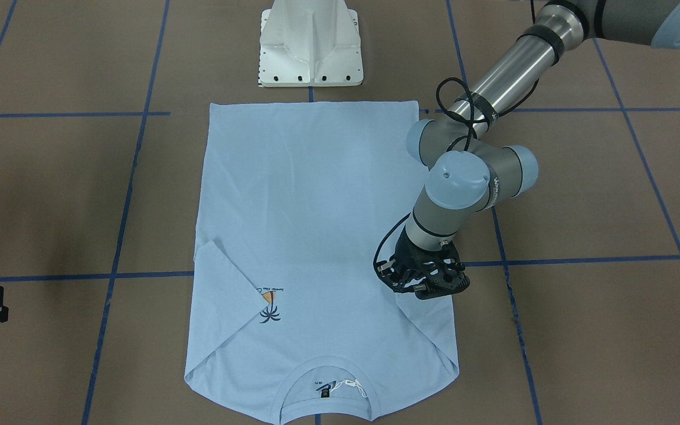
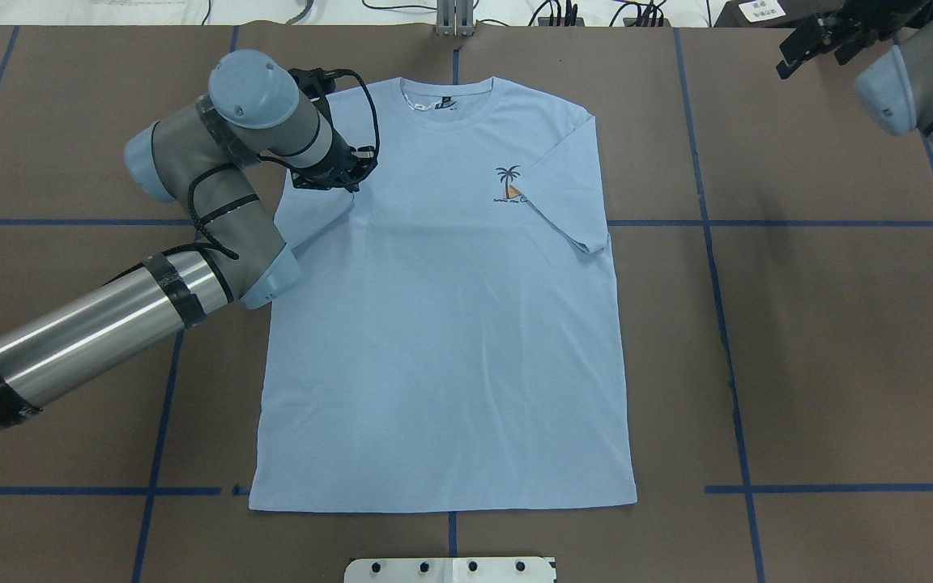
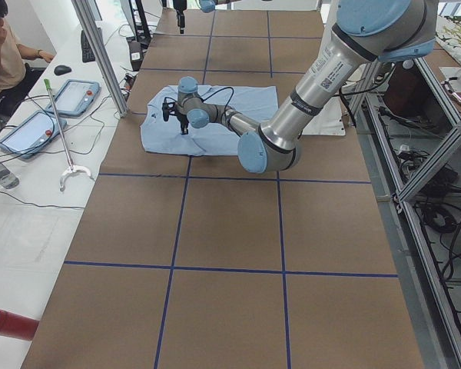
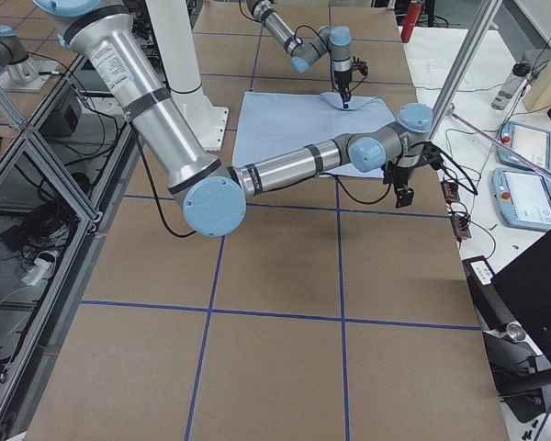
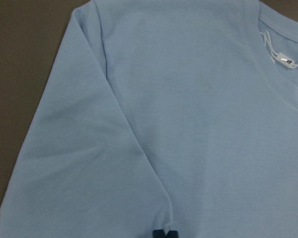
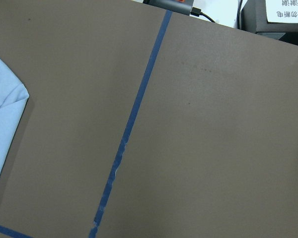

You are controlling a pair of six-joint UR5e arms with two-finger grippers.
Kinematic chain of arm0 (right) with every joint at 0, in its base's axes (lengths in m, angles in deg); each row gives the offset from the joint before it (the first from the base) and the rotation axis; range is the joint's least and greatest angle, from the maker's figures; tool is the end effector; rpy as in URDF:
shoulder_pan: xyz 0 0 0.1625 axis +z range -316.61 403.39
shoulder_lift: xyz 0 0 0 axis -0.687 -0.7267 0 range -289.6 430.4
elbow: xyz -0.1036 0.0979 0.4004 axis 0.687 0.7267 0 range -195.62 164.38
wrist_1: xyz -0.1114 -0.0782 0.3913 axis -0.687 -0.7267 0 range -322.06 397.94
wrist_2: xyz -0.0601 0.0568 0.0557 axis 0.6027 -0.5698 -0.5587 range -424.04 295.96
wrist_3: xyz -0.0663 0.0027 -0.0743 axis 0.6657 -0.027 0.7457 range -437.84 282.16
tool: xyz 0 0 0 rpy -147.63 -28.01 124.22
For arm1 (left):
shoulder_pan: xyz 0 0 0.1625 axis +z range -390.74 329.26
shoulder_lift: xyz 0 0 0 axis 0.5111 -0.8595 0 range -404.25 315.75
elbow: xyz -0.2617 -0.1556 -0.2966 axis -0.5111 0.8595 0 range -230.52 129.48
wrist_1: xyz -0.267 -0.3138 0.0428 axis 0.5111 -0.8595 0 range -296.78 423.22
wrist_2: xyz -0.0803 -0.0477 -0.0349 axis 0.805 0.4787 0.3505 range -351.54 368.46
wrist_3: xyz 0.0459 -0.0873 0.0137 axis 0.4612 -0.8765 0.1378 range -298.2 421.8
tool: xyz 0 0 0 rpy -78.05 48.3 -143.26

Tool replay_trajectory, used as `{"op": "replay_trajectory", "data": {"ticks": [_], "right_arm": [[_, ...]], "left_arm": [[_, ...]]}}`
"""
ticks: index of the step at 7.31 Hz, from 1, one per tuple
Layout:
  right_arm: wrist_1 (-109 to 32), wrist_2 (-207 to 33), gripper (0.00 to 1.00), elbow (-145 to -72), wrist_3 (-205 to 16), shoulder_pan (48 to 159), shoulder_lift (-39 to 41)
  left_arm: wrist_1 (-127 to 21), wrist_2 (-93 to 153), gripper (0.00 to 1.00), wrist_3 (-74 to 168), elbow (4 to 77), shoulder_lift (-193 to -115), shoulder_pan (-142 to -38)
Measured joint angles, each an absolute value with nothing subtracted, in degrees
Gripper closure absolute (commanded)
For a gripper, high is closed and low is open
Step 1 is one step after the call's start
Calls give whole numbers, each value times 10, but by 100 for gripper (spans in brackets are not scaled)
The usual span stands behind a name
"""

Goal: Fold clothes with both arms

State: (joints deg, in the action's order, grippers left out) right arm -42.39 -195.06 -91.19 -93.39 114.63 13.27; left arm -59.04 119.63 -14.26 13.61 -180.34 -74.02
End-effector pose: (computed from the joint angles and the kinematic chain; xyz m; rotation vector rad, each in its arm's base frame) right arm -0.1691 -0.7094 0.4148 0.2418 -0.8093 -0.2282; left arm 0.5220 -0.6252 0.2992 0.1324 0.9617 -0.3023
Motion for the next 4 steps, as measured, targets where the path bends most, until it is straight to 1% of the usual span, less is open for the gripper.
{"op": "replay_trajectory", "data": {"ticks": [1,3,4], "right_arm": [[-424,-1950,0,-912,-934,1145,133],[-424,-1951,0,-917,-947,1138,132],[-424,-1950,0,-933,-984,1125,129]], "left_arm": [[-590,1194,1,-154,133,-1805,-740],[-592,1190,0,-138,143,-1799,-740],[-591,1191,0,-124,168,-1786,-740]]}}
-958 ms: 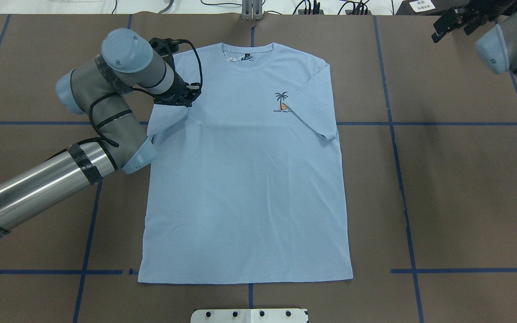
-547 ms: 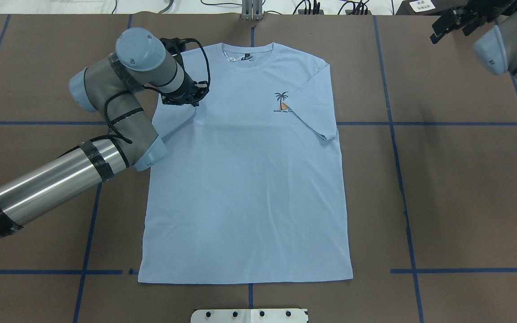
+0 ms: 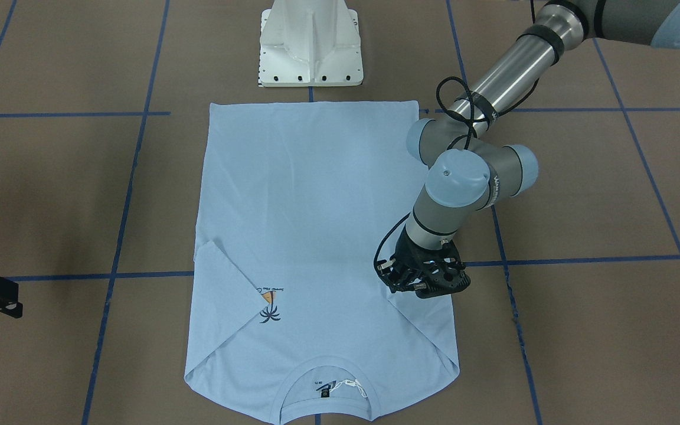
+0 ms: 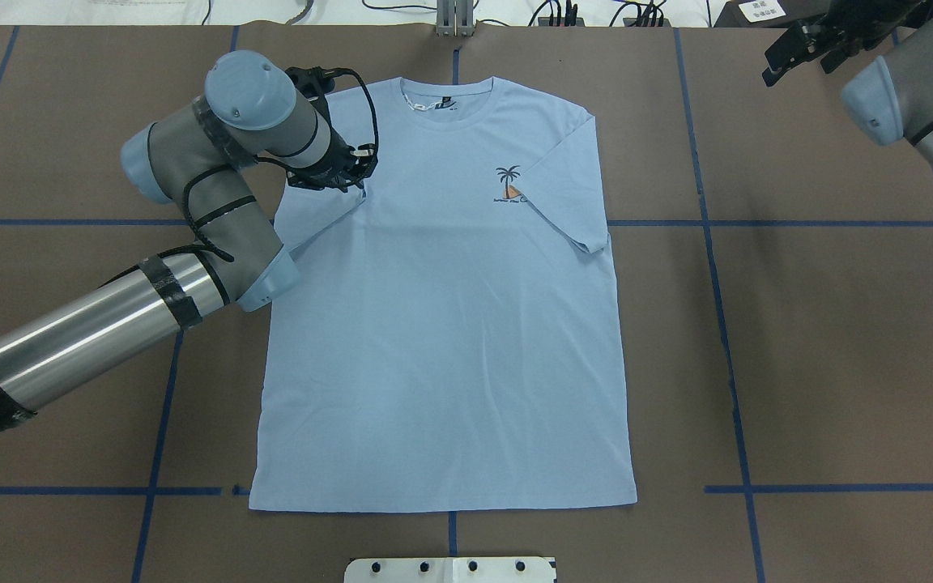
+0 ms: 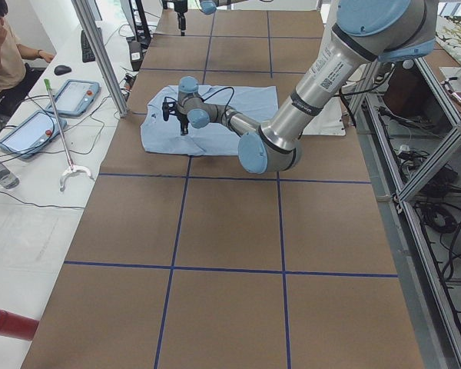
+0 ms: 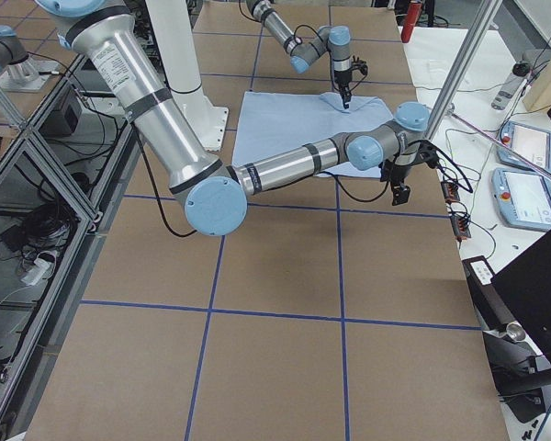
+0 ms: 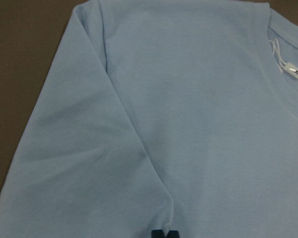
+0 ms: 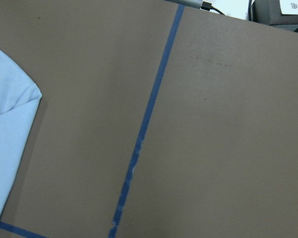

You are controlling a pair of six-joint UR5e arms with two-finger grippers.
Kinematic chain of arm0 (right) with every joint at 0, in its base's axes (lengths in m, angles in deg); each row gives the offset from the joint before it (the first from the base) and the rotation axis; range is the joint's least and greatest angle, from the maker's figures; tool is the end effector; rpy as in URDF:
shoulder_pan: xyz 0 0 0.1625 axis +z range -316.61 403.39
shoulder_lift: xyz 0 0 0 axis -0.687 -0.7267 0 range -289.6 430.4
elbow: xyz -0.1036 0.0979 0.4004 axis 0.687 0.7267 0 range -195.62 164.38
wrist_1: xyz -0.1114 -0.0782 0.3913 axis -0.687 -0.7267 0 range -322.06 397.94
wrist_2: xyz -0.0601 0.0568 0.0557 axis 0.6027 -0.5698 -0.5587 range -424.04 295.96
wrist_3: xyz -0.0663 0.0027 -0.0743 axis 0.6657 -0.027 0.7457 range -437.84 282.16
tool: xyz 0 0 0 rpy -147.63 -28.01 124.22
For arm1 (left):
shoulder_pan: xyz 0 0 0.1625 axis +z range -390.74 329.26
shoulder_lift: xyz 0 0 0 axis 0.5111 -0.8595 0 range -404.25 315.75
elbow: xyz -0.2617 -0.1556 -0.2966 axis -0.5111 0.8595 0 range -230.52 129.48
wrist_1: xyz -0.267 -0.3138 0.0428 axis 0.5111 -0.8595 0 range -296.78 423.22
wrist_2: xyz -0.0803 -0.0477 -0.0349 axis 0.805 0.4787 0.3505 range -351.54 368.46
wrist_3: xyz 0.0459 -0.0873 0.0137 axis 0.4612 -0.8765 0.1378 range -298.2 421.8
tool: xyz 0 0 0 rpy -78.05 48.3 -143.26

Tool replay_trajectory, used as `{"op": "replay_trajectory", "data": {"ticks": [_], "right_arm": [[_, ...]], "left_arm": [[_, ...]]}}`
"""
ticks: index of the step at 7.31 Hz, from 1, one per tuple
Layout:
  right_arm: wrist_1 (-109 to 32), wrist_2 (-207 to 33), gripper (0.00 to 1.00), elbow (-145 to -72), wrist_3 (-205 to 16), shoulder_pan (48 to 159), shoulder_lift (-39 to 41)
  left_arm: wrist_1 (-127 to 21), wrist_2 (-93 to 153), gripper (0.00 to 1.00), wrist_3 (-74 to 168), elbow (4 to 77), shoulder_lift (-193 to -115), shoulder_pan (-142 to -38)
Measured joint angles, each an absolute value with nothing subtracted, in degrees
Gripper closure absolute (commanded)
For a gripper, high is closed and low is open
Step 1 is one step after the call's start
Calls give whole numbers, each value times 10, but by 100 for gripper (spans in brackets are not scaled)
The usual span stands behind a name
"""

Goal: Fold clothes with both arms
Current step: 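Lower both grippers to the hem corners nearest the robot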

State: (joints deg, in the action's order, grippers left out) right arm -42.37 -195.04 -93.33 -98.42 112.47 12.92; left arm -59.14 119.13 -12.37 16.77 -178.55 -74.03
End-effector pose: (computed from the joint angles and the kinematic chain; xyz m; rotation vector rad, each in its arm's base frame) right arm -0.1937 -0.6972 0.4007 0.2195 -0.8307 -0.1923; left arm 0.5118 -0.6169 0.2966 0.1693 0.9763 -0.2698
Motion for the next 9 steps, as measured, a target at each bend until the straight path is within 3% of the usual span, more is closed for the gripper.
{"op": "replay_trajectory", "data": {"ticks": [4,7,9], "right_arm": [[-336,-1849,0,-1145,-1321,967,-3],[-267,-1722,0,-1324,-1560,802,-165],[-258,-1591,2,-1404,-1700,660,-229]], "left_arm": [[-591,1212,0,-113,349,-1664,-730],[-595,1212,0,-148,515,-1528,-680],[-599,1162,2,-206,604,-1442,-608]]}}
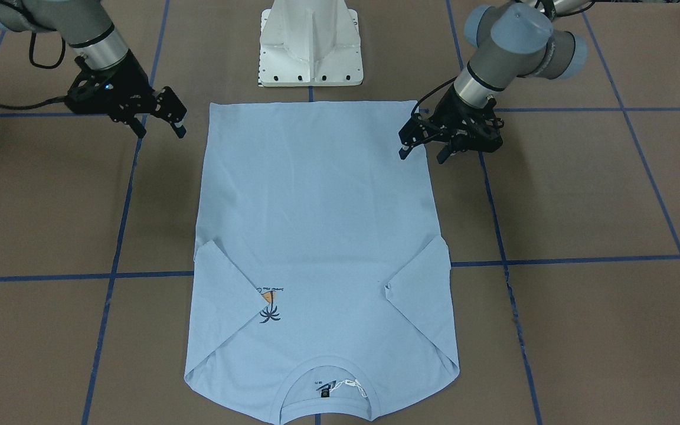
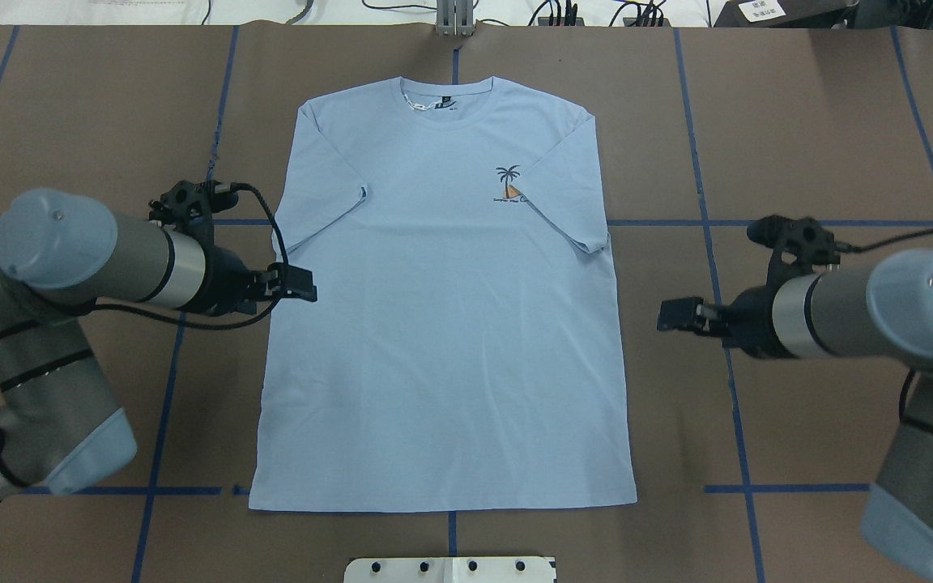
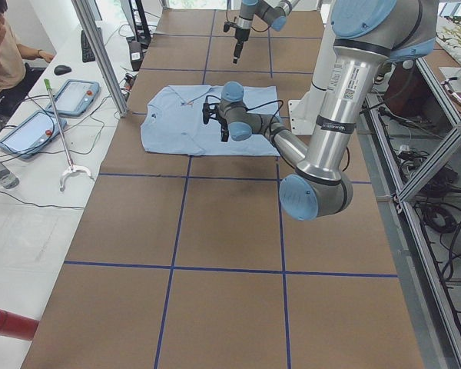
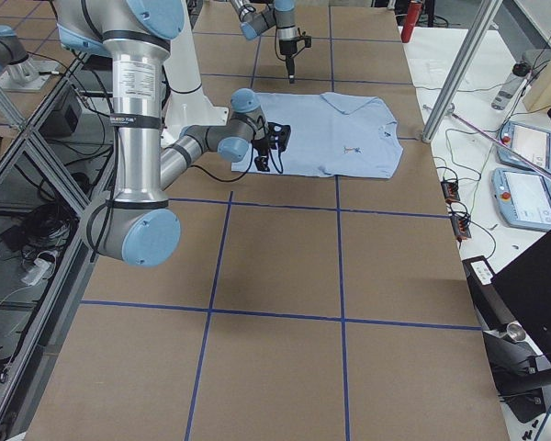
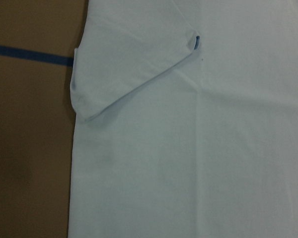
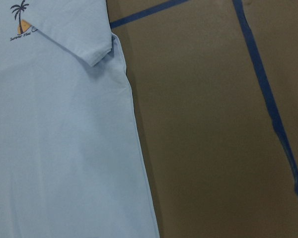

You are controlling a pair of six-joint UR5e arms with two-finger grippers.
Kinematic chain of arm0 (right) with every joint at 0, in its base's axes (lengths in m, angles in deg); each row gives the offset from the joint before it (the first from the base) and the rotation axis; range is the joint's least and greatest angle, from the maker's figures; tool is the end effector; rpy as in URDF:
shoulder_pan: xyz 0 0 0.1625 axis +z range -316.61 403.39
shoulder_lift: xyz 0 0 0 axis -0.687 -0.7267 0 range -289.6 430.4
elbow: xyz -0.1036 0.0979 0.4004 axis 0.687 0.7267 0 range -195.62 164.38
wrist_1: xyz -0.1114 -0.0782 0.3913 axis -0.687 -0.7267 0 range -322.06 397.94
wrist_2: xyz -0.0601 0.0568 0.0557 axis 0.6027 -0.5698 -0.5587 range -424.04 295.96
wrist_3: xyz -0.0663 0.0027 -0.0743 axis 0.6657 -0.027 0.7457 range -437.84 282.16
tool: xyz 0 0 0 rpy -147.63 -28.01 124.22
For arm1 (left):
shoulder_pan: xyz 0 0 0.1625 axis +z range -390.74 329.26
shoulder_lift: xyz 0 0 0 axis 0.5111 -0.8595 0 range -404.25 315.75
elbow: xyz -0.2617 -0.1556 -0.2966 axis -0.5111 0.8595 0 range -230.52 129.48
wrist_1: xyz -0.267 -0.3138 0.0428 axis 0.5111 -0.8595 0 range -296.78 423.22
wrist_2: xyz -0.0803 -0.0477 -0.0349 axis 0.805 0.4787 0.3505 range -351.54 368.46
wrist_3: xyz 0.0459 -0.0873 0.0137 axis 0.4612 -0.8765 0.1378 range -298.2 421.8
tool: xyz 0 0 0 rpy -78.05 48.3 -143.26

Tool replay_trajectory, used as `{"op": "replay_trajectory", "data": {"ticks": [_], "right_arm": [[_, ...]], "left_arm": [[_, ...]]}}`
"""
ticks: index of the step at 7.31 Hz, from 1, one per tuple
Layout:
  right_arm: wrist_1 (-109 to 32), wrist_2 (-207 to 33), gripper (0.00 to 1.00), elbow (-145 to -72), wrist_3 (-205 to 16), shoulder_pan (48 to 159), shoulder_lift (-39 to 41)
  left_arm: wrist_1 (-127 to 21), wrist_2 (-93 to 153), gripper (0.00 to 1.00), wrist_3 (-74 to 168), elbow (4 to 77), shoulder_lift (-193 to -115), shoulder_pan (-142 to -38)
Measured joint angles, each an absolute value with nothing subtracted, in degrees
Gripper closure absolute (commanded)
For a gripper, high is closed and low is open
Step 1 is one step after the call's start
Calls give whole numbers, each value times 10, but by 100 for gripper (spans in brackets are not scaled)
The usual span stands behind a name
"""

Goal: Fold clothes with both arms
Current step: 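Lower both grippers to the hem corners nearest the robot, then grasp the hem corners with both grippers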

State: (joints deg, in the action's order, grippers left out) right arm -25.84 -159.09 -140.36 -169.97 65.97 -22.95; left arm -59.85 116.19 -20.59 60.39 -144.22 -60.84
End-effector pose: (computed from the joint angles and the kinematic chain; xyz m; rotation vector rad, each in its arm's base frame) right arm -0.3650 -0.2868 0.3515 0.0997 -1.0087 0.3497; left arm 0.4149 -0.3594 0.3319 0.0959 1.1367 -0.1765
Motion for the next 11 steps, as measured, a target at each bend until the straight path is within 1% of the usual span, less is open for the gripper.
{"op": "replay_trajectory", "data": {"ticks": [2,4,7,8,9,10,11], "right_arm": [[-259,-1495,2,-1432,-1782,551,-244],[-262,-1441,1,-1438,-1816,491,-249],[-264,-1422,0,-1438,-1822,476,-250],[-264,-1421,0,-1438,-1822,476,-250],[-264,-1420,0,-1438,-1822,476,-250],[-264,-1420,0,-1438,-1823,476,-250],[-264,-1420,0,-1437,-1823,476,-251]], "left_arm": [[-626,1082,23,-284,639,-1381,-523],[-643,1026,25,-346,645,-1357,-452],[-643,999,25,-362,646,-1335,-394],[-642,994,31,-363,646,-1331,-384],[-642,988,41,-363,646,-1329,-377],[-641,982,44,-363,645,-1329,-372],[-639,979,56,-363,645,-1329,-369]]}}
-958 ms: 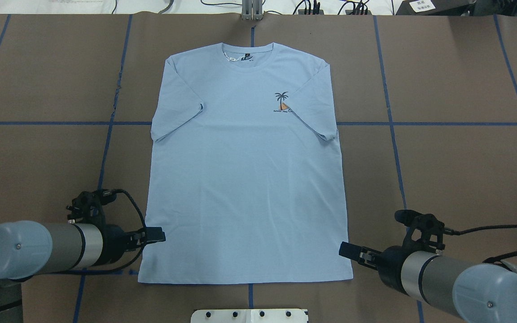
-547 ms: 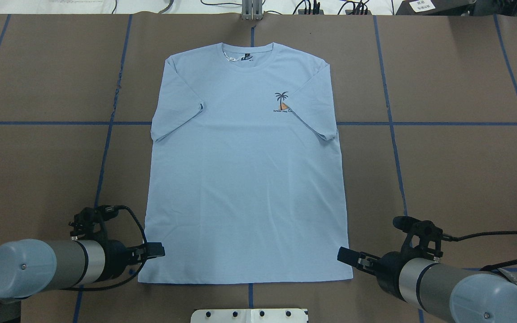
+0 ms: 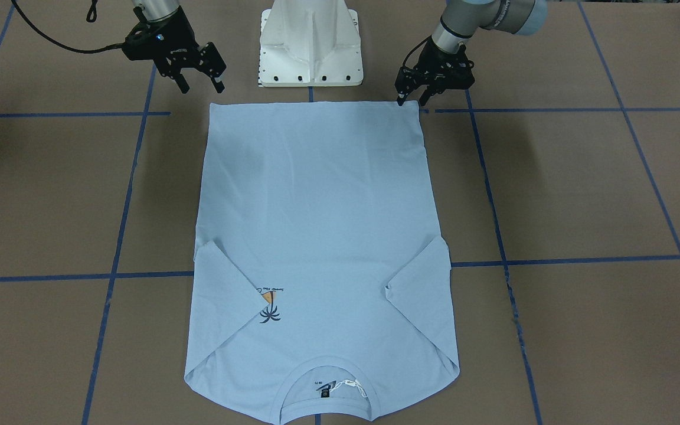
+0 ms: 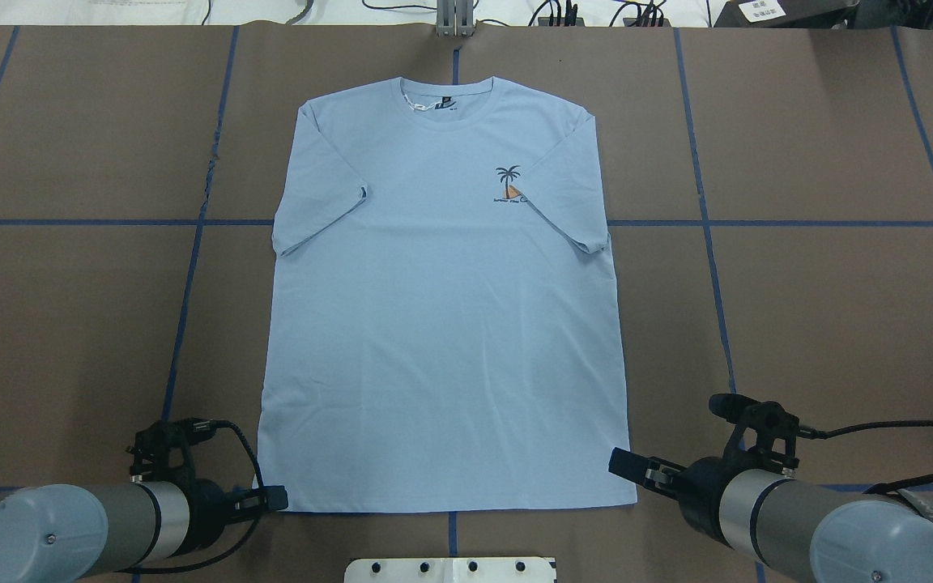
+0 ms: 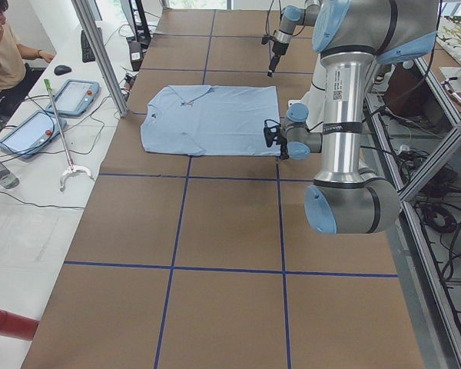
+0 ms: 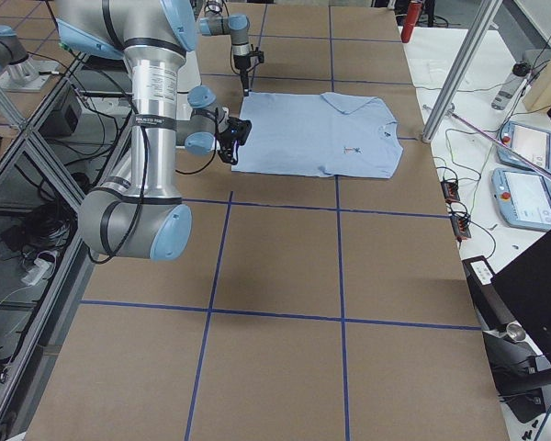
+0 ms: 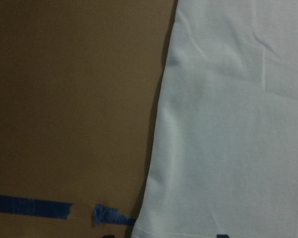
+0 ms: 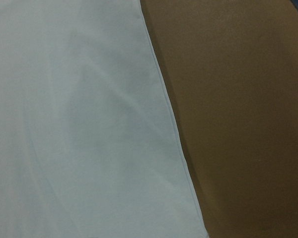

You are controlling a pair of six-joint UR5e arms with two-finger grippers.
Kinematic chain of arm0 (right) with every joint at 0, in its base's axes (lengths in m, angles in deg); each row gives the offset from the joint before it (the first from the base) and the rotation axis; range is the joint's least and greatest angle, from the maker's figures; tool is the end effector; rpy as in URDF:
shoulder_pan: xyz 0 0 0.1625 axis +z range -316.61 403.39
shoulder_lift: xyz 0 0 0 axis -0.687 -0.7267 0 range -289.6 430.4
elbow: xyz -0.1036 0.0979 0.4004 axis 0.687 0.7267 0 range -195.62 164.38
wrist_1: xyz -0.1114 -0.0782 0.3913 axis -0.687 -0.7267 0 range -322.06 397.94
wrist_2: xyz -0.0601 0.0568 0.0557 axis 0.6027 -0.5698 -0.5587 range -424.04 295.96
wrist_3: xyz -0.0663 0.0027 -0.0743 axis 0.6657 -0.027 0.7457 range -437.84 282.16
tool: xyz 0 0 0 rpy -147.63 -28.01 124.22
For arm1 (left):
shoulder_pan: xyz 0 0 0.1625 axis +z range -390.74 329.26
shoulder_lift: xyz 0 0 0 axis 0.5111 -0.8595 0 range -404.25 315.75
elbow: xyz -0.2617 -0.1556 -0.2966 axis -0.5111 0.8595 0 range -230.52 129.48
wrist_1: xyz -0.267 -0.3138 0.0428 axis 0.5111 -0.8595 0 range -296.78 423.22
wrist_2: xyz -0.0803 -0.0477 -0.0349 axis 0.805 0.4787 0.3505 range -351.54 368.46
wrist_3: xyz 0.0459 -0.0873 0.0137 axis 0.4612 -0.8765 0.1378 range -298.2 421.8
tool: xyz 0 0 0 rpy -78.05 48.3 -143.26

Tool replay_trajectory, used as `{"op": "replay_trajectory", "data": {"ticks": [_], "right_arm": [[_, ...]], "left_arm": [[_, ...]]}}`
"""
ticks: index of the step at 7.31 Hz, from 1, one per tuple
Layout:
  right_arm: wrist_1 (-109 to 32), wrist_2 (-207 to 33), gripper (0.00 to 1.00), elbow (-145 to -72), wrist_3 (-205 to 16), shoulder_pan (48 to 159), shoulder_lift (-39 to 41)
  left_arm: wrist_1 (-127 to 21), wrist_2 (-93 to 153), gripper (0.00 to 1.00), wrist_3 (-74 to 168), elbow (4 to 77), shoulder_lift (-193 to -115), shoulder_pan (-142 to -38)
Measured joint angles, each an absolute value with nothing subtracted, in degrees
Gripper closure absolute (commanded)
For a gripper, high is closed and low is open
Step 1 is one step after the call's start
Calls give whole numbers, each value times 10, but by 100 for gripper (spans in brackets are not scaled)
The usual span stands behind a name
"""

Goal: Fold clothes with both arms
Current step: 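Grasp the hem corners with both grippers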

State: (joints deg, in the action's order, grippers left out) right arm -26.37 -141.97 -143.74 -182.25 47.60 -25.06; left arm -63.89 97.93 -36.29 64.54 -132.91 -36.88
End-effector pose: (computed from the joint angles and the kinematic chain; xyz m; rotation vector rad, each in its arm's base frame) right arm -0.4125 -0.1850 0.3402 0.1020 -1.0347 0.4027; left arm 0.4675 -0.1852 0.3911 -0.0098 1.0642 -0.2294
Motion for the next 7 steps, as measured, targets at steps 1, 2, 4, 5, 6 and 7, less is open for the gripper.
{"op": "replay_trajectory", "data": {"ticks": [1,2,4,5,6,7], "right_arm": [[-263,-1420,0,-1437,-1823,476,-252],[-263,-1419,0,-1437,-1823,476,-253],[-263,-1419,0,-1436,-1823,476,-254],[-263,-1419,0,-1436,-1823,476,-254],[-264,-1419,3,-1434,-1823,475,-254],[-264,-1419,12,-1426,-1825,472,-254]], "left_arm": [[-638,978,77,-363,646,-1329,-367],[-637,978,100,-363,646,-1329,-367],[-633,978,100,-362,657,-1330,-367],[-613,978,100,-362,675,-1330,-367],[-587,979,100,-362,694,-1330,-366],[-571,979,100,-362,704,-1331,-365]]}}
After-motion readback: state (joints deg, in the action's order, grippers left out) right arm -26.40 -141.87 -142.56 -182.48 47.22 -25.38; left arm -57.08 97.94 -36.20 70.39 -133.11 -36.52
